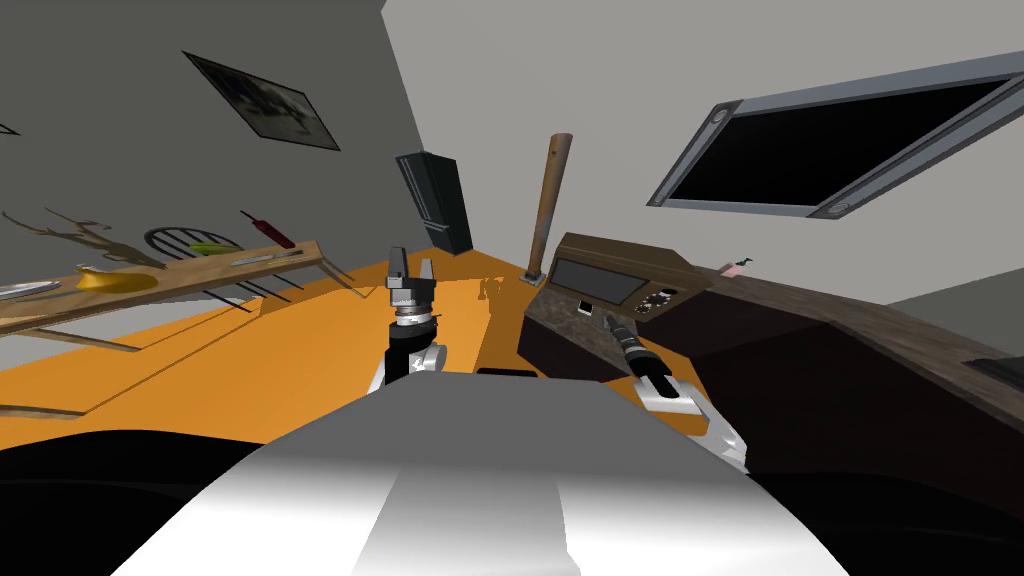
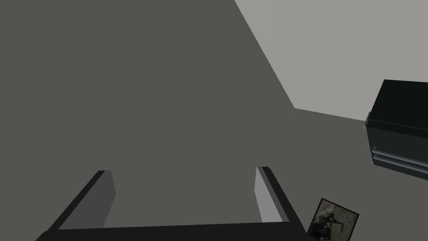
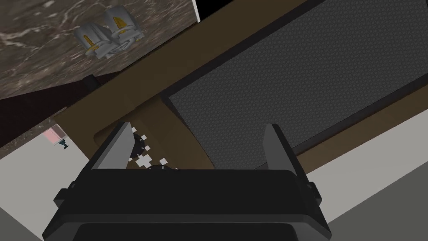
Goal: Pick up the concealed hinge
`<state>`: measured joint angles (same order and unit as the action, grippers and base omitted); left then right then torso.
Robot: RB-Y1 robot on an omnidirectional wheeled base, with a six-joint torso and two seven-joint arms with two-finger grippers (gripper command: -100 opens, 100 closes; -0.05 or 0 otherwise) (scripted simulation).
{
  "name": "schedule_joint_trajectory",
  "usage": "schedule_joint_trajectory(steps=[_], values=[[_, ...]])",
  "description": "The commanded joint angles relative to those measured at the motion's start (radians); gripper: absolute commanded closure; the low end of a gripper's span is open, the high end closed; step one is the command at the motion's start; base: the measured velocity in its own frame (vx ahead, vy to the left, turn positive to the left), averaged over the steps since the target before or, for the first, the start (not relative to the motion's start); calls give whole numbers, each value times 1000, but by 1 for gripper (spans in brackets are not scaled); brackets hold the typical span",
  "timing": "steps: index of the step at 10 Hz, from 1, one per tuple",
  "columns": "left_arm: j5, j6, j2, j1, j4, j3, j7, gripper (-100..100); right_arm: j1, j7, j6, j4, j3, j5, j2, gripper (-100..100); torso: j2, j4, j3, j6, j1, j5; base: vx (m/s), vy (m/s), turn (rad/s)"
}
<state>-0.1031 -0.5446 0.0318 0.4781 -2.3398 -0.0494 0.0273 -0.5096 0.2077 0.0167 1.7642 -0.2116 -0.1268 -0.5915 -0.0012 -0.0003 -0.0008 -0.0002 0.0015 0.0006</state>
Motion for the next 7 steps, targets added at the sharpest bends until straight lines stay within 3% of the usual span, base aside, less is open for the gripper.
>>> schedule_joint_trajectory(steps=[1,5,7], values=[[0,0,0,0,0,0,0,0,11,23,50,-48,2,0,-39,-100,0,0,0,0,0,0,25,50,87],[0,0,0,0,0,0,0,0,29,56,152,-100,15,2,-86,-100,0,0,0,0,0,0,22,35,56],[0,0,0,0,0,0,0,0,50,89,226,-145,32,6,-130,-100,0,0,0,0,-1,0,14,26,89]])
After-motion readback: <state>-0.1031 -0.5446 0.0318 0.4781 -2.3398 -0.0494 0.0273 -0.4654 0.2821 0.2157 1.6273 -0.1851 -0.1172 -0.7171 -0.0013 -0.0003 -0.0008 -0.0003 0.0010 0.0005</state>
